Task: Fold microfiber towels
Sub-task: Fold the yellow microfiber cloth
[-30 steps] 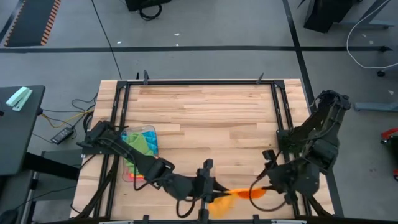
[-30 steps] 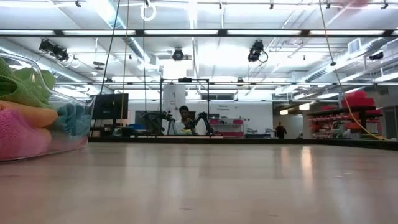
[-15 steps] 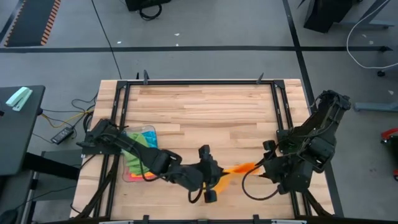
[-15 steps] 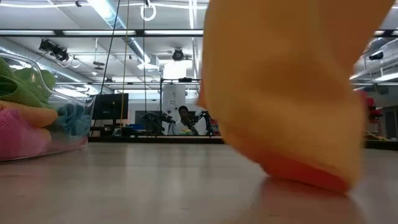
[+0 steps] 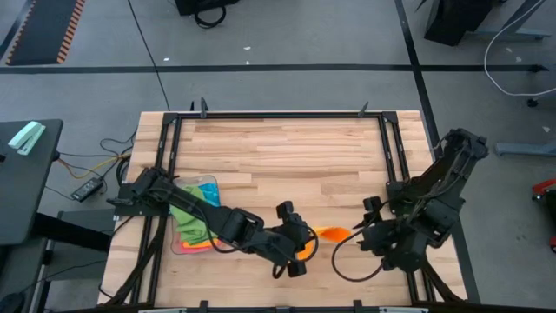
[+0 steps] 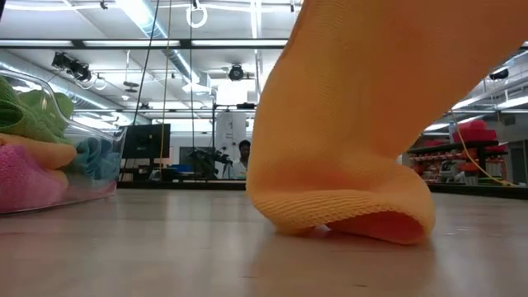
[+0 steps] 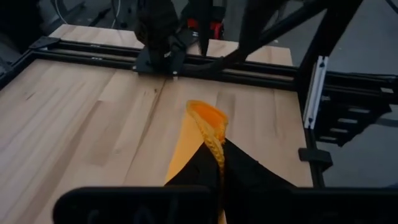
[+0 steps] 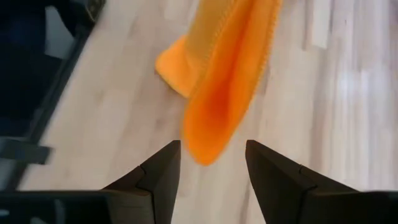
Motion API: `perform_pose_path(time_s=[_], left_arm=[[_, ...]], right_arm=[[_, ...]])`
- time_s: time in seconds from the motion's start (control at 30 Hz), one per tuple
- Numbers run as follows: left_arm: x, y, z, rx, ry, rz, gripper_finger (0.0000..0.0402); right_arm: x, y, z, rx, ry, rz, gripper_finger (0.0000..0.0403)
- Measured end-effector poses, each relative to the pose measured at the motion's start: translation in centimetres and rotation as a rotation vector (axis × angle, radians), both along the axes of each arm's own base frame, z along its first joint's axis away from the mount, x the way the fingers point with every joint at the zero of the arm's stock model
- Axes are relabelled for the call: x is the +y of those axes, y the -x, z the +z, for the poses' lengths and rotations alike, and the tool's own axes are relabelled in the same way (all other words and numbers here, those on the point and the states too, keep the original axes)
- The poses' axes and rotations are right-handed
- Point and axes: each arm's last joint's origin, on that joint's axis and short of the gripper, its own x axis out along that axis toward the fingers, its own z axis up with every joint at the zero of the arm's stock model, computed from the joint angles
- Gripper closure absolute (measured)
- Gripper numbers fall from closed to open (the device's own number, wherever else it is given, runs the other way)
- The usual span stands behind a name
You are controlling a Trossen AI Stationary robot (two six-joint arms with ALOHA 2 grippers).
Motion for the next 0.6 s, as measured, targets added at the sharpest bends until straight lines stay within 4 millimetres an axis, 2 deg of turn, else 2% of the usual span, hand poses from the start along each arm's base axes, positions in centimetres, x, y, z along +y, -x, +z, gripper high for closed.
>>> perform_pose_path(time_s=[0.23,0.37,0.6], left_arm=[[-0.1,0.1,0.0,-0.004,0.026,0.009,0.0381],[-0.1,0.0,0.1,-0.012,0.032,0.011,0.0393],[0.5,-0.3,0.1,-0.025,0.056,0.038,0.0383]], right_arm=[[0.7,-1.3,-2.2,-0.051,0.06,0.042,0.0182],[0.6,-1.8,-2.3,-0.128,0.097,-0.008,0.0146],[0.7,-3.8,-1.3,-0.297,0.049,-0.054,0.0099]])
